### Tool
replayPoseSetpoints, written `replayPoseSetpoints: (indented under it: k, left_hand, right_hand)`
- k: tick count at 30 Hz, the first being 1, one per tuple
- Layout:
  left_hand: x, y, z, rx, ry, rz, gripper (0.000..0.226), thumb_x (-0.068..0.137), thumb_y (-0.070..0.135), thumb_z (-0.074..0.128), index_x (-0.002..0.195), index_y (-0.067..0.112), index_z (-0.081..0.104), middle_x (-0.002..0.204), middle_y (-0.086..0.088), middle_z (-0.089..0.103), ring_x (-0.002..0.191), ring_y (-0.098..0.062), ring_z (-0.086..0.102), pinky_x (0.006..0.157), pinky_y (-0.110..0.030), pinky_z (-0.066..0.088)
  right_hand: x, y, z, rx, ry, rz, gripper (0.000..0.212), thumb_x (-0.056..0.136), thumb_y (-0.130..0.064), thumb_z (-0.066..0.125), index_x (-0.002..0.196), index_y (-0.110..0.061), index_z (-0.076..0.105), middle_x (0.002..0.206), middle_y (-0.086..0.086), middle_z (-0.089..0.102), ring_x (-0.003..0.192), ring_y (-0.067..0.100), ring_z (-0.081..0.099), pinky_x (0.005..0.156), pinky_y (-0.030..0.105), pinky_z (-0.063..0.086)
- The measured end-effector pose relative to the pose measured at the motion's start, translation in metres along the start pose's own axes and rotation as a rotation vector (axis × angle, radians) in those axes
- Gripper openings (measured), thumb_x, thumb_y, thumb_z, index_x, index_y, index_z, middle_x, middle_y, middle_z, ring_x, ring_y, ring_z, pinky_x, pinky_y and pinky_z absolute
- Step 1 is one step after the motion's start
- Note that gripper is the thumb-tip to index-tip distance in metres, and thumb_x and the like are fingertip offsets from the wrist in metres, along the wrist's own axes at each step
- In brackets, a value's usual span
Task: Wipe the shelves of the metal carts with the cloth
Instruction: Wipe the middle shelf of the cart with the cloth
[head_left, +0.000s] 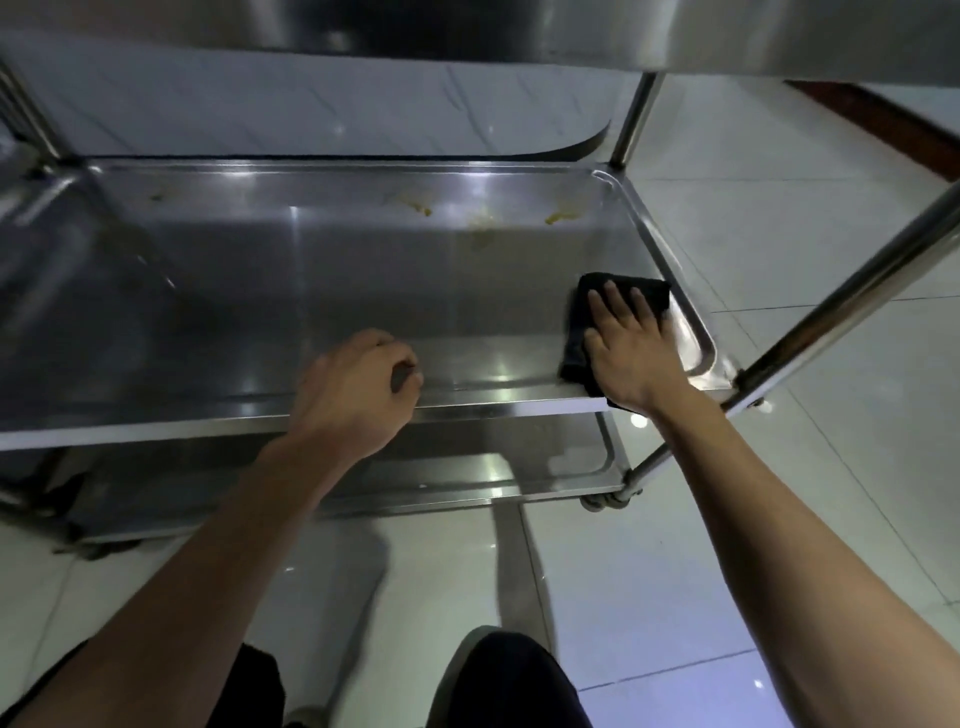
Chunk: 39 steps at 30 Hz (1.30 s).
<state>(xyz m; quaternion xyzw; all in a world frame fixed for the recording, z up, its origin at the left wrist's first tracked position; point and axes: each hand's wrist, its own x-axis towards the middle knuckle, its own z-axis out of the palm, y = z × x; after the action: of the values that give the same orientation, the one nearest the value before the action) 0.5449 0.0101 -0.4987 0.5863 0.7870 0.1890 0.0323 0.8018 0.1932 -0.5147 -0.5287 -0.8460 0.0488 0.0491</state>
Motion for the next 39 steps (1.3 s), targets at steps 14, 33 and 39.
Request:
replayPoseSetpoints:
  k: [14,33,39]
  left_hand:
    - [-0.005,-0.036,0.001,0.191,0.116,-0.031,0.044,0.087,0.053,0.057,0.096,0.014,0.074,0.103,-0.005,0.066,0.094,-0.026,0.062,0.084,-0.042,0.048]
    - [0.059,0.058,0.006,0.127,-0.224,-0.015,0.04,0.089,0.047,0.052,0.123,0.028,0.064,0.136,0.003,0.052,0.121,-0.029,0.055,0.098,-0.043,0.041]
    - [0.059,0.057,0.019,0.144,-0.16,-0.039,0.039,0.087,0.053,0.05,0.113,0.029,0.067,0.126,0.003,0.057,0.113,-0.031,0.058,0.091,-0.044,0.045]
  right_hand:
    - [0.049,-0.197,0.03,0.052,-0.102,-0.402,0.058,0.105,-0.04,0.023,0.16,-0.027,0.009,0.168,-0.005,-0.001,0.154,0.024,-0.005,0.122,0.048,-0.001]
    - [0.051,-0.037,-0.003,0.123,-0.06,-0.095,0.054,0.107,-0.034,0.025,0.159,-0.031,0.011,0.167,-0.009,0.0,0.154,0.015,-0.006,0.124,0.04,-0.002]
    - [0.047,0.055,-0.015,0.077,0.0,0.156,0.055,0.105,-0.034,0.024,0.159,-0.03,0.012,0.168,-0.005,0.002,0.154,0.02,-0.005,0.123,0.045,-0.001]
